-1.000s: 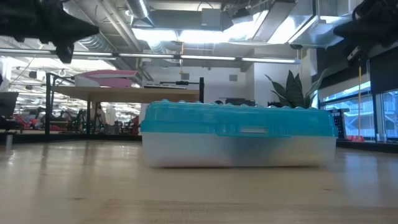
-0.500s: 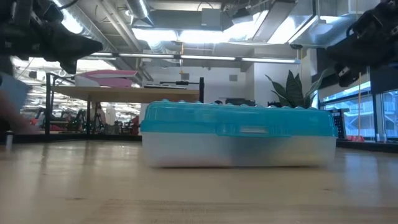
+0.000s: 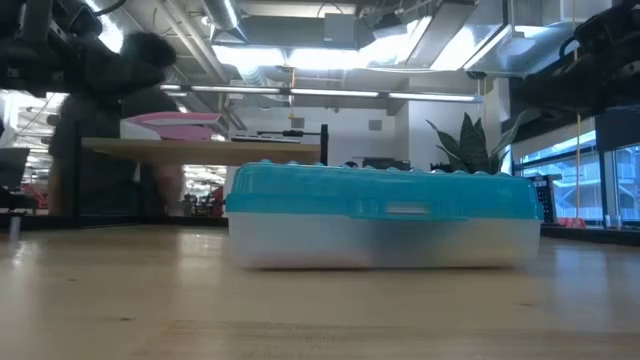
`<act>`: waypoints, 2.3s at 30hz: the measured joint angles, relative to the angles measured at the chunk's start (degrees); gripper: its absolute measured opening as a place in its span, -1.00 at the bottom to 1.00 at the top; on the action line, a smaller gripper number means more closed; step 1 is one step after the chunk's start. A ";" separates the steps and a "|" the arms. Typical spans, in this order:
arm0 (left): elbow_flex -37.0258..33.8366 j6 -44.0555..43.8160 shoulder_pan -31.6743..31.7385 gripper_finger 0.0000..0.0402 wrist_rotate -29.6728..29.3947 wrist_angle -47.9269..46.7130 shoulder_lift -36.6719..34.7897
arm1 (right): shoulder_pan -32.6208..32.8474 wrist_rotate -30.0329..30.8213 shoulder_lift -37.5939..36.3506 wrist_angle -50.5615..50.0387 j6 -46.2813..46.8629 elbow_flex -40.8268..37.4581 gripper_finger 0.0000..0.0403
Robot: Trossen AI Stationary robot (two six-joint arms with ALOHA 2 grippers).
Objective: Pack school essentials
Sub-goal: Return to Home Position
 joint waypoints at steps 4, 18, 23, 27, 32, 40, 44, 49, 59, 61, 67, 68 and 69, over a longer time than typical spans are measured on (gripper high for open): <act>0.00 0.02 0.01 -1.00 0.02 -0.02 0.00 | 0.00 0.01 0.02 -0.01 -3.10 0.00 -0.97; 0.00 0.00 0.00 -1.00 0.00 -0.07 0.00 | 0.00 0.01 0.02 -0.01 -3.26 0.00 -0.97; 0.02 0.00 0.00 -1.00 0.00 -0.09 0.00 | 0.00 0.01 0.02 -0.01 -3.28 0.02 -0.97; 0.02 0.00 0.00 -1.00 0.00 -0.09 0.00 | 0.00 0.01 0.02 -0.04 -3.28 0.02 -0.97; 0.02 0.00 0.00 -1.00 0.00 -0.09 0.00 | 0.00 0.01 0.04 -0.04 -3.28 0.02 -0.97; 0.02 0.00 0.01 -1.00 0.00 -0.11 0.00 | 0.00 0.01 0.04 -0.04 -3.30 0.02 -0.97; 0.02 0.00 0.00 -1.00 0.00 -0.10 0.00 | 0.00 0.01 0.04 -0.04 -3.30 0.02 -0.97; 0.02 0.00 -0.01 -1.00 0.00 -0.11 0.00 | 0.00 0.01 0.04 -0.04 -3.30 0.02 -0.97; 0.02 0.00 0.01 -1.00 0.00 -0.11 0.00 | 0.00 0.01 0.04 -0.06 -3.30 0.02 -0.97; 0.02 0.00 -0.01 -1.00 0.00 -0.11 0.00 | 0.00 0.01 0.04 -0.04 -3.30 0.02 -0.97; 0.02 0.00 0.01 -1.00 0.00 -0.11 0.00 | 0.00 0.01 0.04 -0.04 -3.32 0.04 -0.97; 0.02 0.00 0.01 -1.00 0.00 -0.10 0.00 | 0.00 0.01 0.04 -0.04 -3.30 0.04 -0.97; 0.02 0.00 0.01 -1.00 0.00 -0.11 0.00 | 0.01 0.01 0.04 -0.04 -3.30 0.04 -0.97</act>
